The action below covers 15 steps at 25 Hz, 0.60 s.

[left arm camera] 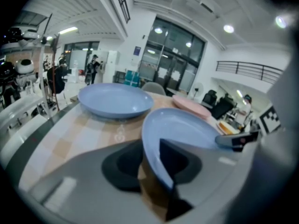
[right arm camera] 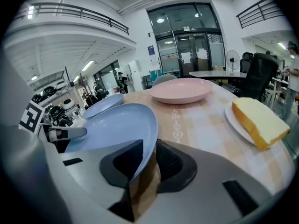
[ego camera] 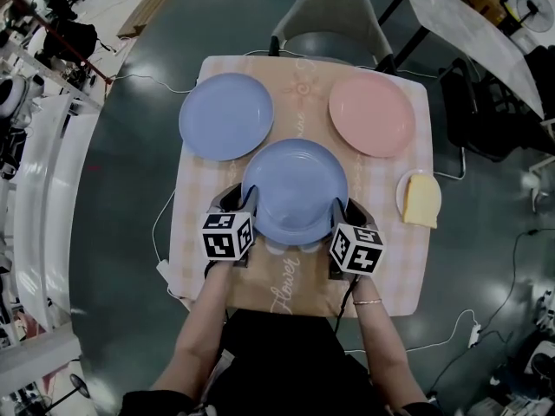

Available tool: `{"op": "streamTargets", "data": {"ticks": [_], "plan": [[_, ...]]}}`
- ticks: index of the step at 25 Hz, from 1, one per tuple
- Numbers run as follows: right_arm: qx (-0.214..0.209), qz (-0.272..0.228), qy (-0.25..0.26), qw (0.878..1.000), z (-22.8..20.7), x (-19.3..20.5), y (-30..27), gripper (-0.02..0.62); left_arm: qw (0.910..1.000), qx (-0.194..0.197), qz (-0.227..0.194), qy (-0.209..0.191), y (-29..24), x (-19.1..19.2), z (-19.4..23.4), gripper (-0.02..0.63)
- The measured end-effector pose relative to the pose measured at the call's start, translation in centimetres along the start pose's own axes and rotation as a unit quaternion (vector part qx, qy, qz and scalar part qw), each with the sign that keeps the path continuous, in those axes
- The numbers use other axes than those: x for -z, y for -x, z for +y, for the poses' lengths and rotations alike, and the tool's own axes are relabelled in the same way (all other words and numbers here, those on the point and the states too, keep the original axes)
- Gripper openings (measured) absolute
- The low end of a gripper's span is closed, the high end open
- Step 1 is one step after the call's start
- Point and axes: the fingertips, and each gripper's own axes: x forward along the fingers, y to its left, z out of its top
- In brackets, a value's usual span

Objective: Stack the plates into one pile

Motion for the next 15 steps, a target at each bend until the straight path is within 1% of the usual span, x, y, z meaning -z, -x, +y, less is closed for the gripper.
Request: {"op": "streamTargets", "data": {"ticks": [4,8,11,15], "plan": [[0.003,-0.002,0.002,1.000,0.0,-0.3,0.4,0.081,1.0000,-0.001,-0.003,-0.001,0.5,-0.2,-0.2,0.107],[-0.003,-0.011,0.005,1.000,0.4,-1.5,1.3,0.081,0.9998,-0.004,-0.019,0.001,1.8,-1.1,-0.7,0.107],[-0.020,-0.017,0.009,1.000,1.3,-2.9,2.0,0.081,0.9993,-0.013,-0.033,0.008,3.2,-2.1,-0.5,0.107],[-0.054,-0.027,0.020,0.998,3.4,-5.6,1.8,0.081,0.9979,-0.030,-0.056,0.017,4.8,-4.1,0.8,0.107]]}}
